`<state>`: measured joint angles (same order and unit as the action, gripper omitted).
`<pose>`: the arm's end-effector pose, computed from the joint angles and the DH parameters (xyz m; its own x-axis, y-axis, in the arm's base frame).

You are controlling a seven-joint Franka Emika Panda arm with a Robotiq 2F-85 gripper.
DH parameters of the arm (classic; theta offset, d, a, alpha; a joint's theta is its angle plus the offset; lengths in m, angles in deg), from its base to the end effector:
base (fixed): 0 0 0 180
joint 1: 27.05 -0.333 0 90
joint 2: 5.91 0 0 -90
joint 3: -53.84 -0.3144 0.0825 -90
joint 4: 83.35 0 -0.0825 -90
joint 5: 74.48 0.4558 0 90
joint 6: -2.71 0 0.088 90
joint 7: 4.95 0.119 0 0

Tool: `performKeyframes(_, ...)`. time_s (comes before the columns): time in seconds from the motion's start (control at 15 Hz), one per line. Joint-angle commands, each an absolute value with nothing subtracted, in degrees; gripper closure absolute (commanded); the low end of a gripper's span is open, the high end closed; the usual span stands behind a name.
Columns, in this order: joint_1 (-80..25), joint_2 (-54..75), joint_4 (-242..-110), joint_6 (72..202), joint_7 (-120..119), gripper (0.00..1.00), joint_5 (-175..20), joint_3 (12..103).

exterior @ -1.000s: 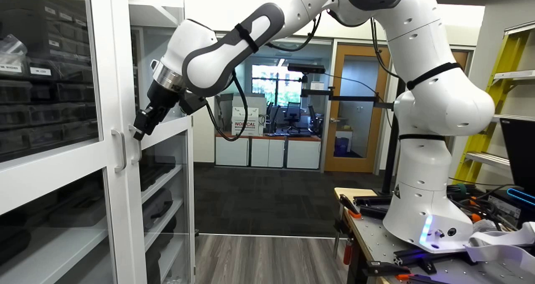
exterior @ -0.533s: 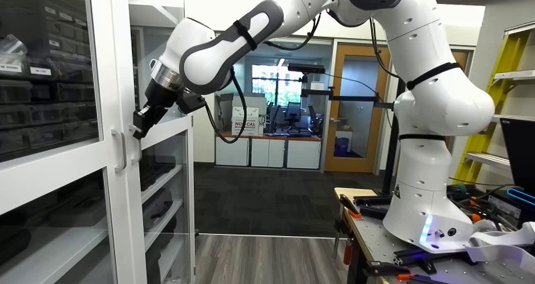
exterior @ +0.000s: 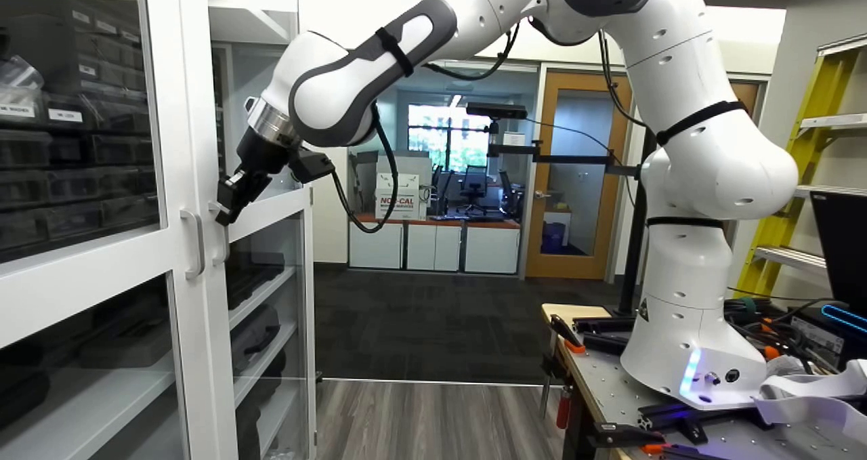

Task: Open the cabinet door

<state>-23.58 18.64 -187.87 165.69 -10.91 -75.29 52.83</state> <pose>0.7503 -0.0326 0.3119 0.8286 0.0764 0.5546 0.0507 -0.9968 0.0616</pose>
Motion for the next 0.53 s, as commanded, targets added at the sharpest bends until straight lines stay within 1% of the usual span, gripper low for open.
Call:
performKeyframes(0.0, -18.31, 15.93, -189.91, 165.14, -19.52, 0.96, -70.89, 47.62)
performKeyframes(0.2, -14.79, 15.55, -190.47, 164.73, -24.91, 0.96, -67.46, 44.81)
performKeyframes(0.47, -12.98, 14.93, -191.45, 164.01, -28.04, 0.96, -66.0, 43.88)
